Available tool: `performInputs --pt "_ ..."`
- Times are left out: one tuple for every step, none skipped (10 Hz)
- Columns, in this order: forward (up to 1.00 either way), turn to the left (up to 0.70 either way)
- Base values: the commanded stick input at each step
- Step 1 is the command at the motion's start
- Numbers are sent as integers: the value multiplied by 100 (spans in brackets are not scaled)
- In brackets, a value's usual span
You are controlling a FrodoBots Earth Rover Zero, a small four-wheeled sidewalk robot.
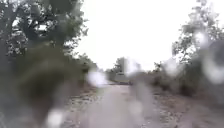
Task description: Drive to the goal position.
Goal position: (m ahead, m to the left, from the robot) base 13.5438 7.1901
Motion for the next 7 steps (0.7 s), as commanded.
performInputs --pt "70 0" --pt "70 0" --pt "70 0" --pt "70 0" --pt "70 0" --pt "70 0" --pt "70 0"
